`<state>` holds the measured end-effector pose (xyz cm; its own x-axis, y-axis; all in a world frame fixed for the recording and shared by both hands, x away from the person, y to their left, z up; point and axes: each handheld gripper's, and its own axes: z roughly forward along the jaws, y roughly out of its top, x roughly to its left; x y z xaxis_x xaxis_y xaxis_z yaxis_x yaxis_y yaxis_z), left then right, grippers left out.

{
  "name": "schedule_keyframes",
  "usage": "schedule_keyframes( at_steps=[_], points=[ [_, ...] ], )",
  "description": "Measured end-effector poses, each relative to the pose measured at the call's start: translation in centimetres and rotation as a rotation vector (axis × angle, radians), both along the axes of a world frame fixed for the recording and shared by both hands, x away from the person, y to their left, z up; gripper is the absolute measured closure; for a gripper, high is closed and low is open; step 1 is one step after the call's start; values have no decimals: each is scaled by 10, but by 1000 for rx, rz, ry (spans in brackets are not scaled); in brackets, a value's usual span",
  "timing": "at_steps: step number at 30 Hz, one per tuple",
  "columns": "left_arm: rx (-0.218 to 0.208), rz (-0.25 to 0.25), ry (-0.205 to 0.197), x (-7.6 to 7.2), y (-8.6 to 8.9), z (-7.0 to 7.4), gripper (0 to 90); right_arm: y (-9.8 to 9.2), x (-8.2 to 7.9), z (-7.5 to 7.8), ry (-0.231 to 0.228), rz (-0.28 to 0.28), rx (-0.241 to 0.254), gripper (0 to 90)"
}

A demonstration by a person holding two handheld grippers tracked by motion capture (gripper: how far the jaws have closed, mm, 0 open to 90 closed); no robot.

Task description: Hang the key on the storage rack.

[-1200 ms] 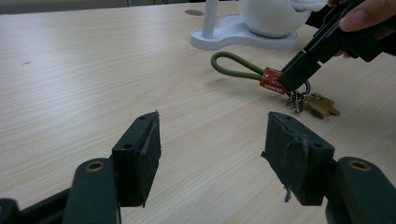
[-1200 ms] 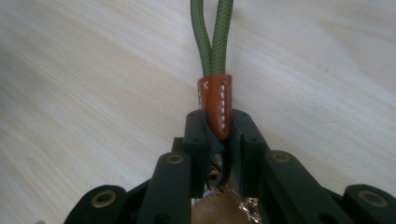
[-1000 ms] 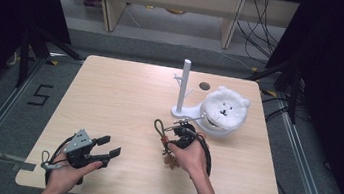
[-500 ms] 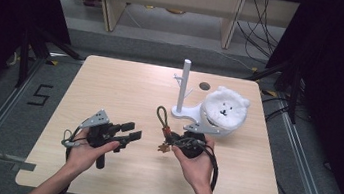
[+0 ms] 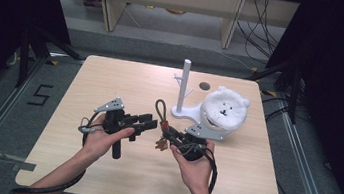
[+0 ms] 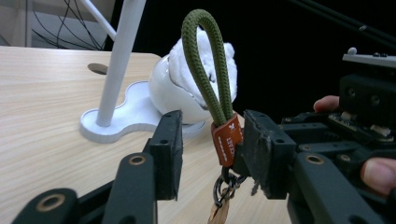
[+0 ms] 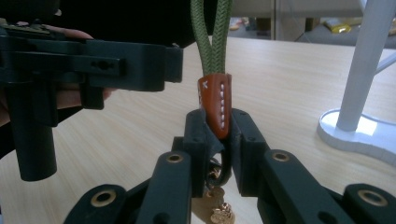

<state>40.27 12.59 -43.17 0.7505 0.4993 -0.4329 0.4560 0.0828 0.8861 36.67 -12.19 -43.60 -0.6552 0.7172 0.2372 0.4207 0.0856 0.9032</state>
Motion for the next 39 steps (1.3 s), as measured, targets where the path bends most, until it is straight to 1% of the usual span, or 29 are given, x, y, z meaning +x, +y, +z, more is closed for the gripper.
schedule_keyframes(
  at_steps=[1, 3, 4, 5, 7, 8, 9, 10, 12, 13, 14, 16, 17, 18, 19, 20, 21, 22, 23, 25, 27, 28, 31, 32, 33, 34, 39],
  points=[
    [0, 0, 0, 0, 0, 0, 591, 0, 0, 0, 0, 0, 0, 789],
    [-17, -12, 11, 2, -3, 1, 612, 0, 0, 2, -11, 3, 1, 789],
    [-26, -15, 16, 3, -4, 1, 621, 0, -1, 2, -8, -4, 5, 789],
    [-30, -11, 21, 4, -5, 1, 630, -1, -1, 2, -20, -10, 3, 790],
    [-36, -13, 23, 6, -5, 1, 638, -1, -1, 2, -16, -3, 3, 789],
    [-50, -10, 36, 8, -6, 1, 641, -1, -1, 2, -23, -6, 1, 790],
    [-50, -10, 36, 8, -6, 1, 647, -1, -1, 2, -23, -6, 1, 790],
    [-62, -5, 47, 9, -7, 1, 652, 0, -2, 3, -23, 1, 8, 789],
    [-66, -10, 47, 10, -7, 1, 667, 0, -2, 2, -29, 3, 9, 789],
    [-75, -14, 51, 11, -7, 2, 673, -1, -2, 2, -43, 0, -6, 790],
    [-78, -15, 54, 11, -7, 2, 681, 0, -3, 2, -29, 0, 3, 790],
    [-84, -15, 58, 12, -6, 3, 688, 1, -4, 2, -32, 6, 2, 790],
    [-97, -15, 64, 13, -6, 3, 693, 1, -4, 3, -28, 3, 8, 791],
    [-95, -13, 62, 13, -6, 3, 694, 1, -5, 3, -42, -3, 1, 791],
    [-98, -9, 59, 13, -5, 5, 698, 2, -5, 2, -48, 6, -2, 791],
    [-101, -7, 60, 13, -5, 6, 704, 2, -5, 3, -52, 2, -9, 791],
    [-101, -7, 60, 13, -5, 6, 711, 2, -5, 3, -52, 2, -9, 791],
    [-110, -11, 57, 13, -5, 7, 723, 3, -6, 3, -37, 6, -1, 791],
    [-119, -16, 57, 13, -5, 7, 739, 3, -6, 3, -38, 8, -3, 791],
    [-112, -11, 57, 13, -4, 8, 764, 4, -7, 3, -31, 3, 5, 792],
    [-122, -16, 60, 13, -4, 8, 789, 4, -9, 3, -25, -2, 15, 791],
    [-120, -18, 59, 13, -4, 9, 799, 4, -7, 3, -44, 2, 10, 792],
    [-124, -24, 52, 13, -5, 10, 819, 5, -8, 3, -36, 1, 13, 792],
    [-117, -22, 51, 13, -5, 10, 825, 5, -8, 2, -45, 3, 13, 792],
    [-117, -23, 49, 12, -5, 11, 825, 4, -7, 3, -57, 11, 1, 792],
    [-115, -24, 42, 12, -6, 12, 830, 4, -8, 3, -61, 4, -3, 792],
    [-106, -24, 34, 11, -6, 13, 834, 4, -8, 3, -61, 8, 2, 792]
  ],
)
